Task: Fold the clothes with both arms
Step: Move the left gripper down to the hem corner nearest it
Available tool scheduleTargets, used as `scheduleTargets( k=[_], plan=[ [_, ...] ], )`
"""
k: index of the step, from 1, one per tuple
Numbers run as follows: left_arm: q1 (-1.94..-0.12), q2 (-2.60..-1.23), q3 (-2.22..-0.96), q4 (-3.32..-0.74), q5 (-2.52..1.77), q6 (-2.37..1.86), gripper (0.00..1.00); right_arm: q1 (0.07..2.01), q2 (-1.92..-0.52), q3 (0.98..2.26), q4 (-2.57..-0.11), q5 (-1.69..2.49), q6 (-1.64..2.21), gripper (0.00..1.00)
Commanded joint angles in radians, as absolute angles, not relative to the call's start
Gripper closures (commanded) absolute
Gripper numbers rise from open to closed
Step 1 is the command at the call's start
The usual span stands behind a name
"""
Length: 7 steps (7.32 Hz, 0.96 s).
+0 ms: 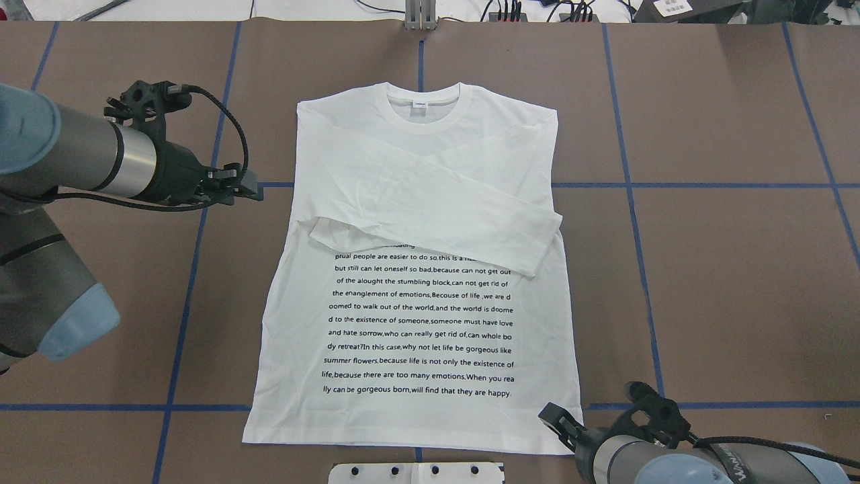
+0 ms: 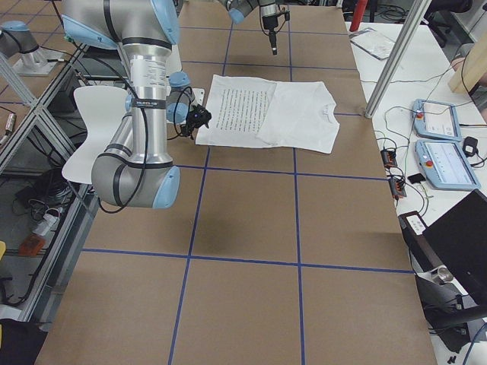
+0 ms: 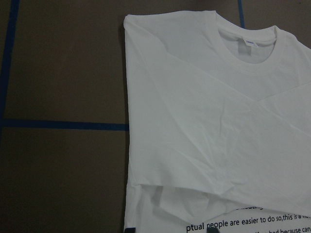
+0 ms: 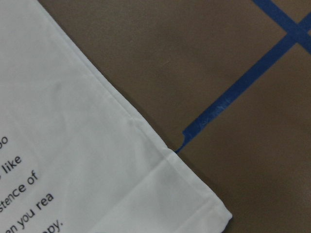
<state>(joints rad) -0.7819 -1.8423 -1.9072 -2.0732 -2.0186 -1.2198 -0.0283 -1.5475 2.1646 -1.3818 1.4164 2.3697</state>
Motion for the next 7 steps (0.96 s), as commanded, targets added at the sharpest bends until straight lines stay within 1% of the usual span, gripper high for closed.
scheduleTargets(
  k=[1, 3, 4, 5, 7],
  plan=[
    [-0.784, -1.832, -1.914, -2.072, -2.02, -1.218, 0.42, -0.034, -1.546, 2.145, -1.385, 1.416, 2.396, 0.08],
    [-0.785, -1.832, -1.917, -2.072, -2.019, -1.22, 0.42, -0.043, -1.551, 2.146, -1.385, 1.419, 2.399, 0.14],
    [-0.785, -1.832, -1.919, -2.072, -2.019, -1.221, 0.42, -0.048, -1.552, 2.146, -1.385, 1.417, 2.436, 0.23],
    [-0.787, -1.829, -1.928, -2.071, -2.019, -1.22, 0.42, -0.054, -1.554, 2.146, -1.385, 1.416, 2.447, 0.27],
    [-0.787, -1.825, -1.933, -2.071, -2.019, -1.223, 0.42, -0.055, -1.555, 2.143, -1.385, 1.414, 2.448, 0.29]
  ],
)
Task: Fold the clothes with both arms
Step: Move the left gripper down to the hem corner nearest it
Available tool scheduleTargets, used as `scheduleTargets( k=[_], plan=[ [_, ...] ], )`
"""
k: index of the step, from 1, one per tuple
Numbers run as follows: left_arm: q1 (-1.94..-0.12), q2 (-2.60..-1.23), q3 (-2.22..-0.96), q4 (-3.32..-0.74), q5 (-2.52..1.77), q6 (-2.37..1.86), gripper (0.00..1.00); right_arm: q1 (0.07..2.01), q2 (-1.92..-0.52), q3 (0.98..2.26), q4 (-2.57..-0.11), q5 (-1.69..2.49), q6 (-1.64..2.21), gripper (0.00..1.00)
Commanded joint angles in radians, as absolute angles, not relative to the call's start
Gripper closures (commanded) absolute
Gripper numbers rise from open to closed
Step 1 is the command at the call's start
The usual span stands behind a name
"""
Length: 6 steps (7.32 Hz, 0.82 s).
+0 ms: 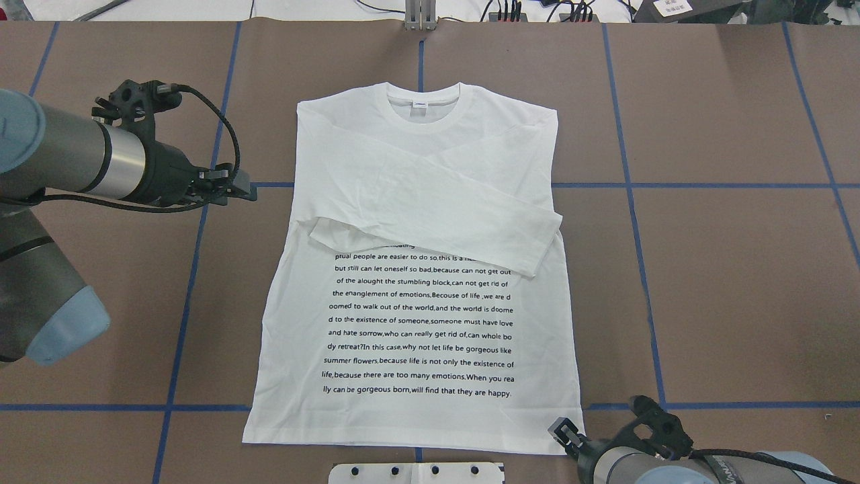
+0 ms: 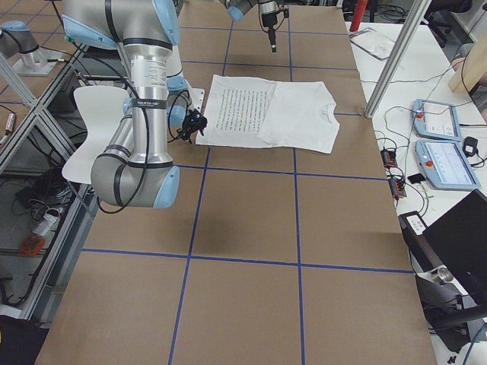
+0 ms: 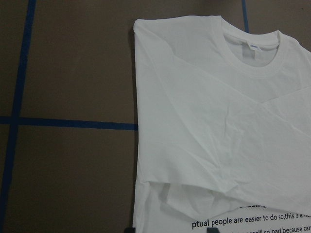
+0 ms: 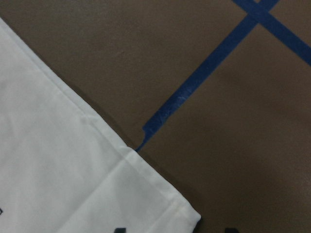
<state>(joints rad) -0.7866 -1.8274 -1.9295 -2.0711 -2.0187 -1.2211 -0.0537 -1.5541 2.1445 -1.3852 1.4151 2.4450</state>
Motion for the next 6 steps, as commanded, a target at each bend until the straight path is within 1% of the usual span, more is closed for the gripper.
scheduleTargets(
  k=[1, 2, 3, 4, 5, 6],
  plan=[
    [-0.785, -1.825, -1.933, -2.072, -2.019, -1.223, 0.42, -0.054, -1.557, 2.143, -1.385, 1.414, 2.448, 0.32],
    [-0.787, -1.825, -1.94, -2.071, -2.019, -1.224, 0.42, -0.054, -1.56, 2.135, -1.387, 1.414, 2.45, 0.36],
    [-0.787, -1.825, -1.945, -2.071, -2.019, -1.224, 0.42, -0.054, -1.565, 2.135, -1.387, 1.414, 2.459, 0.42],
    [-0.787, -1.825, -1.947, -2.071, -2.019, -1.224, 0.42, -0.054, -1.566, 2.135, -1.387, 1.414, 2.47, 0.53],
    [-0.787, -1.825, -1.947, -2.071, -2.019, -1.224, 0.42, -0.052, -1.566, 2.135, -1.387, 1.416, 2.471, 0.87],
    [-0.787, -1.825, -1.947, -2.071, -2.019, -1.224, 0.42, -0.055, -1.566, 2.135, -1.387, 1.416, 2.471, 1.0]
  ],
)
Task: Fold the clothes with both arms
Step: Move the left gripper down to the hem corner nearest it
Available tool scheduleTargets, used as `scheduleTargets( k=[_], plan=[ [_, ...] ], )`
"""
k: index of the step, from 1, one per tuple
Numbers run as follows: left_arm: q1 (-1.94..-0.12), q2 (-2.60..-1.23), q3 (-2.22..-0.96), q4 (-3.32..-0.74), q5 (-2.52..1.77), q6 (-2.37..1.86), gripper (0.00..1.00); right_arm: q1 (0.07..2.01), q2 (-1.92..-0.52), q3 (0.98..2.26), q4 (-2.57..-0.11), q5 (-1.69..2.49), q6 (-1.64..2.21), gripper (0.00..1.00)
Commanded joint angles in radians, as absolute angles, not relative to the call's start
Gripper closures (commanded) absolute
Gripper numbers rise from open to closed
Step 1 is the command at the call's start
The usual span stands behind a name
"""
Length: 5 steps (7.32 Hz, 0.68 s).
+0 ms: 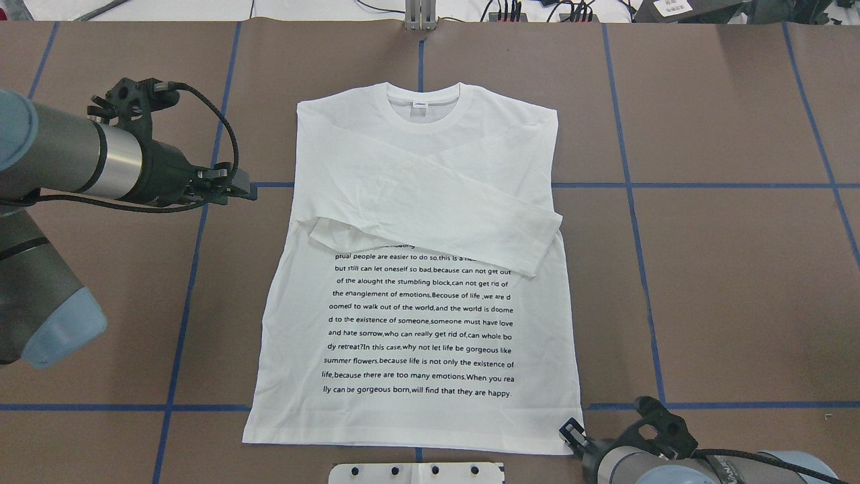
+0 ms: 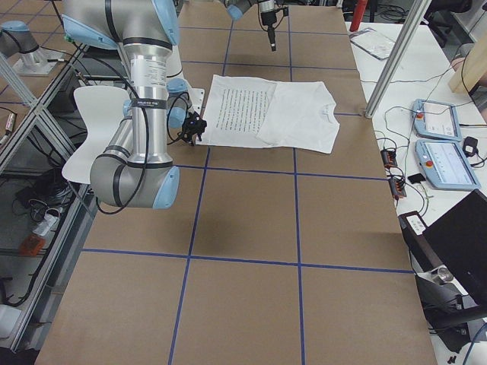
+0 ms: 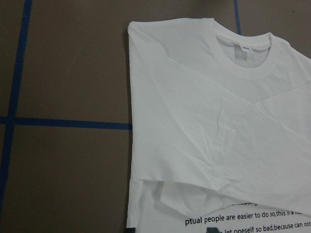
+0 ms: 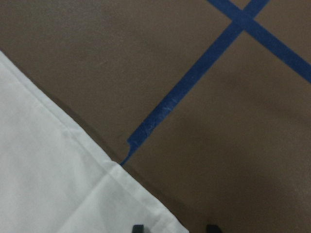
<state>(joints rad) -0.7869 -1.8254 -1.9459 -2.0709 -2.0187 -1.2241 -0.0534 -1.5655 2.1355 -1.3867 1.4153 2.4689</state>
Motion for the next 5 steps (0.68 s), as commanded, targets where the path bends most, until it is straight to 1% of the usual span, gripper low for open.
scheduleTargets(
  k=[1, 3, 5],
  plan=[
    [-0.787, -1.825, -1.947, -2.071, -2.019, -1.227, 0.42, -0.064, -1.566, 2.135, -1.387, 1.416, 2.471, 1.0],
    [-0.785, -1.81, -1.947, -2.071, -2.019, -1.229, 0.42, -0.071, -1.577, 2.141, -1.385, 1.416, 2.471, 1.0],
    [-0.785, -1.763, -1.977, -2.071, -2.019, -1.25, 0.42, -0.071, -1.581, 2.148, -1.387, 1.416, 2.471, 1.0]
  ],
)
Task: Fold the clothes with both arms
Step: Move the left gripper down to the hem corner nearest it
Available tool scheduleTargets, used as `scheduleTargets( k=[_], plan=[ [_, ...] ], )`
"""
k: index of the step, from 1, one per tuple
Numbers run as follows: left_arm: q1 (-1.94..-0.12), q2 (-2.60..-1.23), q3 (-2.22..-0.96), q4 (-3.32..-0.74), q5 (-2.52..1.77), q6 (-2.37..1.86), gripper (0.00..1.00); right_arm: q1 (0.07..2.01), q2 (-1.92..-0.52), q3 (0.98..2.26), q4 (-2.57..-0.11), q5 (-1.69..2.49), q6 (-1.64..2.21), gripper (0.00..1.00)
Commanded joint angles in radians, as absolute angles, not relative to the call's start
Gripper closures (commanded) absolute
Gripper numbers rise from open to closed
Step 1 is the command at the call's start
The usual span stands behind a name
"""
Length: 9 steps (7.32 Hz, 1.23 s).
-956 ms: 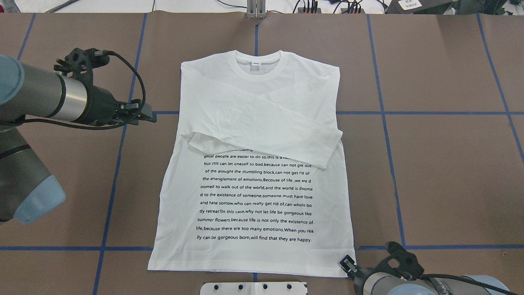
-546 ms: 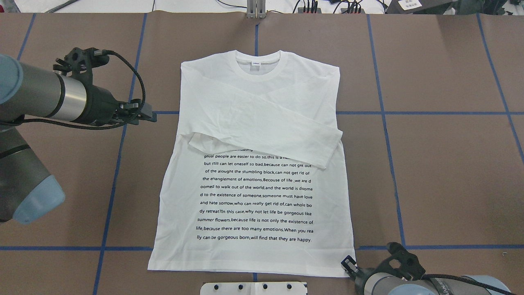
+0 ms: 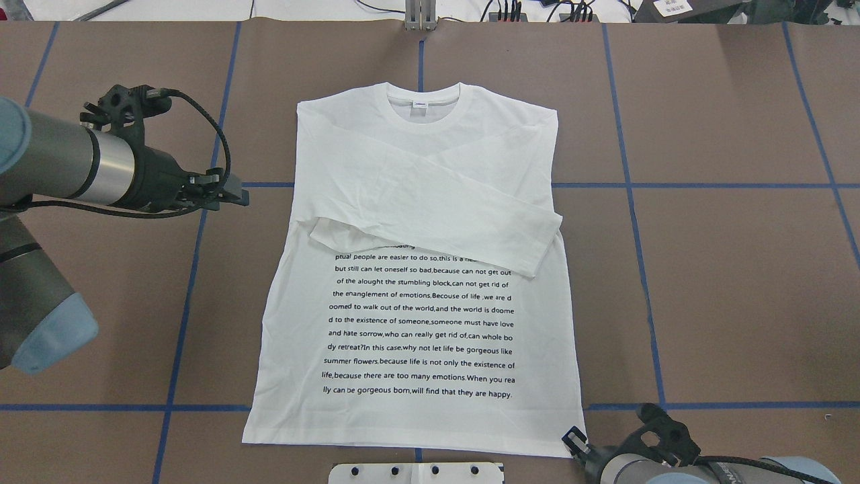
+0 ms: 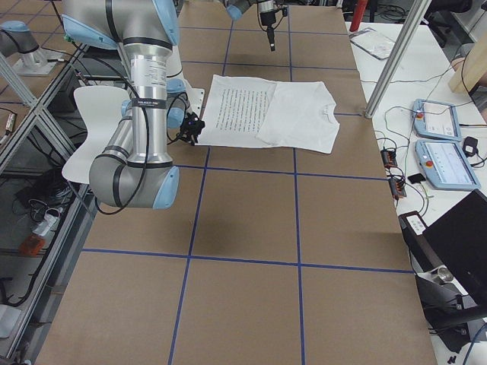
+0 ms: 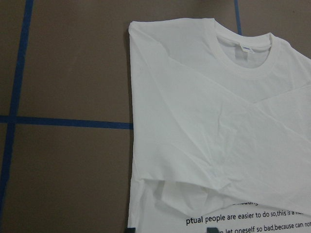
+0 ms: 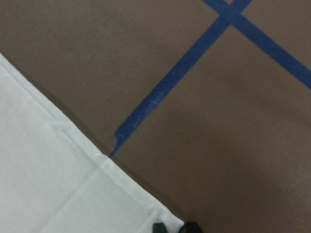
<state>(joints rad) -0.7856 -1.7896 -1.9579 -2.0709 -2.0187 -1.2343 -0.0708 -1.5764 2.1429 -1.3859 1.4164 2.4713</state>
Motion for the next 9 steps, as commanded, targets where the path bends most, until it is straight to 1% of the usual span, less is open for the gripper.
scheduleTargets(
  k=[1, 5, 7, 9],
  plan=[
    [-0.784, -1.761, -1.985, -2.071, -2.019, -1.278, 0.42, -0.072, -1.586, 2.148, -1.387, 1.416, 2.471, 1.0],
    [-0.772, -1.732, -1.994, -2.071, -2.017, -1.353, 0.42, -0.074, -1.588, 2.167, -1.387, 1.416, 2.471, 1.0],
    [-0.749, -1.686, -2.005, -2.074, -2.007, -1.411, 0.42, -0.074, -1.604, 2.2, -1.387, 1.42, 2.471, 1.0],
    [-0.613, -1.608, -2.067, -2.072, -1.907, -1.53, 0.42, -0.087, -1.608, 2.206, -1.387, 1.422, 2.471, 1.0]
  ],
)
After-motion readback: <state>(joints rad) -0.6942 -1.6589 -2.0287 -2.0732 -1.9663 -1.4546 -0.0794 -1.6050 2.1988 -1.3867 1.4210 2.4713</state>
